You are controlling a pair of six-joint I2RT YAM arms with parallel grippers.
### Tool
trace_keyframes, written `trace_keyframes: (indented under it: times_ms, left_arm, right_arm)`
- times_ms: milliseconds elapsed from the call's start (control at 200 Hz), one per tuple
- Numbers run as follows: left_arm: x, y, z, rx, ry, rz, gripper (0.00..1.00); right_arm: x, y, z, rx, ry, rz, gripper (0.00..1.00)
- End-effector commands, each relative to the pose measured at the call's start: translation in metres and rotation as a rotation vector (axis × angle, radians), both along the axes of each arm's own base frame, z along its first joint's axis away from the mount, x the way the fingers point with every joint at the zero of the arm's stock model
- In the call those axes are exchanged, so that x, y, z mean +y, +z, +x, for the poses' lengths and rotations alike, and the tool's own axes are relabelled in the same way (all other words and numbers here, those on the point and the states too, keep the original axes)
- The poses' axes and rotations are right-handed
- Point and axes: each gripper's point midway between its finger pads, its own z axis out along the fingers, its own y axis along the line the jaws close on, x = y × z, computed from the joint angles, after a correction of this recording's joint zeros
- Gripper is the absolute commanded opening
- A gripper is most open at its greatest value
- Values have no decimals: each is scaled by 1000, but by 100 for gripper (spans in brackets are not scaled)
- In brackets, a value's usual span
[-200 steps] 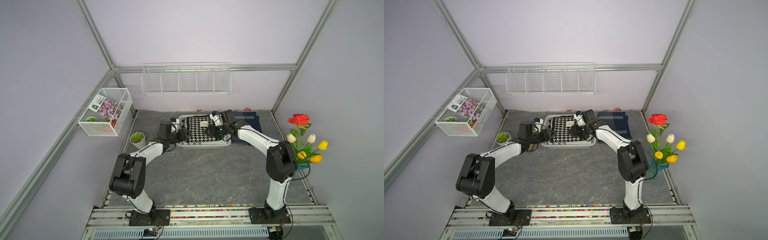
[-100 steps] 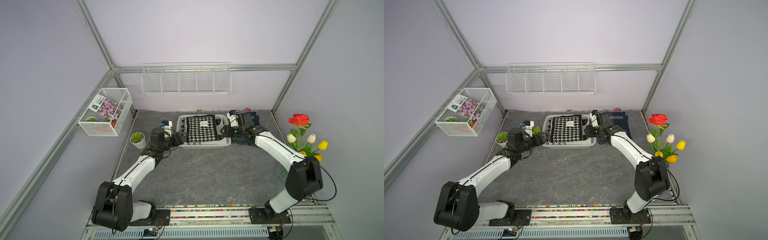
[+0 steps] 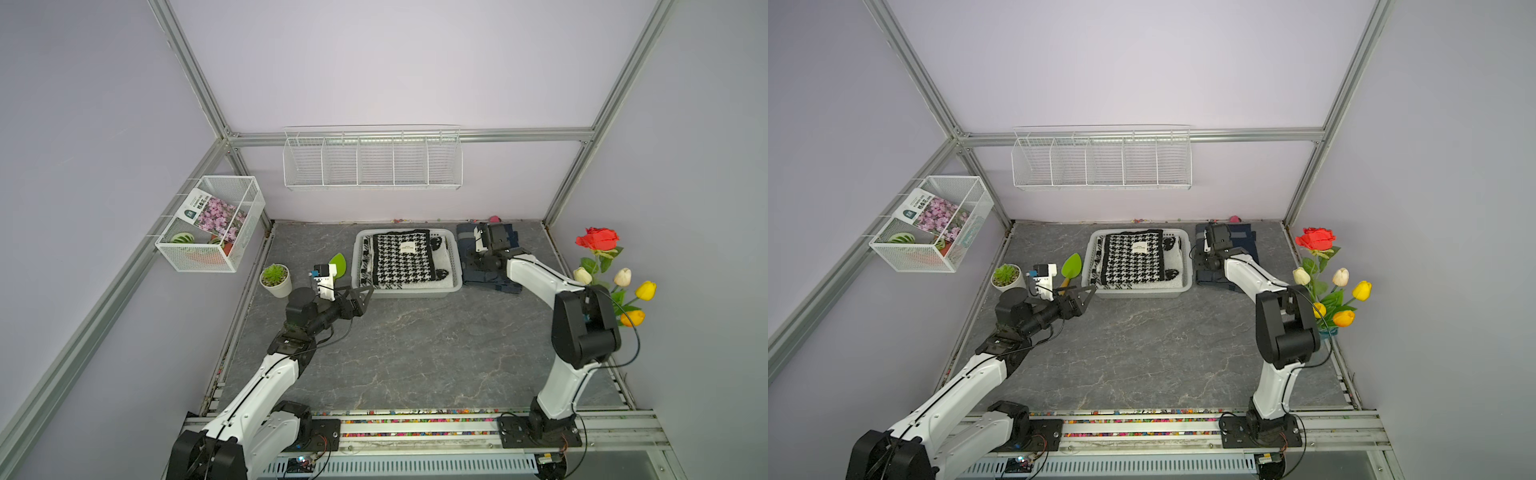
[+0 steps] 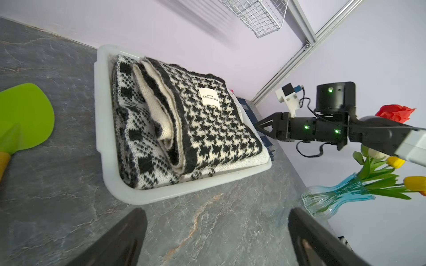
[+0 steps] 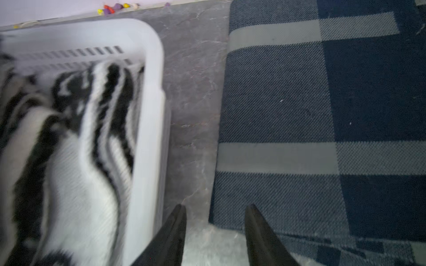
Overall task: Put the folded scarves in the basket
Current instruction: Move the scarf to the center of the board.
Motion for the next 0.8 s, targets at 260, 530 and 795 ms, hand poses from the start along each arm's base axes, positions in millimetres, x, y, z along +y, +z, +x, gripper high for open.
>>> trace_keyframes:
  times_ms: [260, 530, 795]
  left_arm:
    - [3, -7, -1, -18, 12, 3, 100]
    - [5, -14, -4, -7, 20, -2, 100]
    - [0, -10, -15, -12, -22, -40, 100]
  right_arm:
    - [-14, -58, 45, 210, 22, -38, 50]
    - [-20, -97, 16, 459, 36, -93, 49]
    - [-19, -115, -58, 570, 81, -83, 48]
